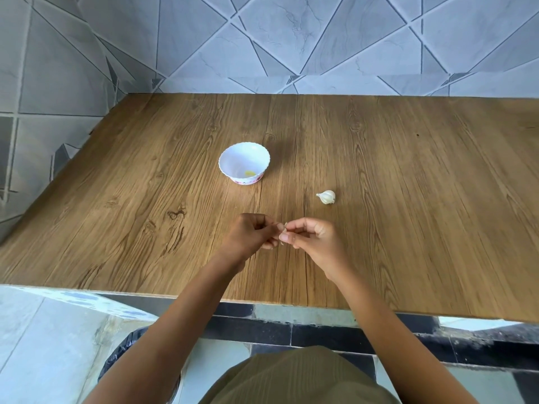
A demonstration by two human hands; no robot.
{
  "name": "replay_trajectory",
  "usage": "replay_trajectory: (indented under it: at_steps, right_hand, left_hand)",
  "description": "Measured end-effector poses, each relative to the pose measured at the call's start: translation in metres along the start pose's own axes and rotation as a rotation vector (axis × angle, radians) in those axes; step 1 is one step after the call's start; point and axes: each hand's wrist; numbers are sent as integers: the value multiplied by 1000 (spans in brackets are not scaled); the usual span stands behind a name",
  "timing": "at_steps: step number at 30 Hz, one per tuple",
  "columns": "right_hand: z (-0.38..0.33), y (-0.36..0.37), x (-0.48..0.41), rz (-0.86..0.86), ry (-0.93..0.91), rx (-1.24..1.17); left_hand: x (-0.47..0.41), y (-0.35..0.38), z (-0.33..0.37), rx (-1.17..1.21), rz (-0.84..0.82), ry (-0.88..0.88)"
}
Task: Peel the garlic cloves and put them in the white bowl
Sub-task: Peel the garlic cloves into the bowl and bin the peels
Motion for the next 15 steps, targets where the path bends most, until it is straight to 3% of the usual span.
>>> replay_trajectory:
  at_steps: [4, 7, 15]
  right_hand:
    - [4, 3, 2, 13, -22, 139]
    - [6, 2, 5, 37, 48, -12]
    - [-1, -5, 5, -5, 172, -426]
  left_hand:
    - [0, 2, -2, -82, 42, -18]
    - [0, 3, -2, -89, 39, -18]
    - [3, -2, 1, 280, -124, -47]
Point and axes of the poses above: each hand's wrist, its own x-axis away from the middle knuckle, its own y-axis out of the palm, z = x × y, and after that the axes turned 11 degrees about -z, right-handed
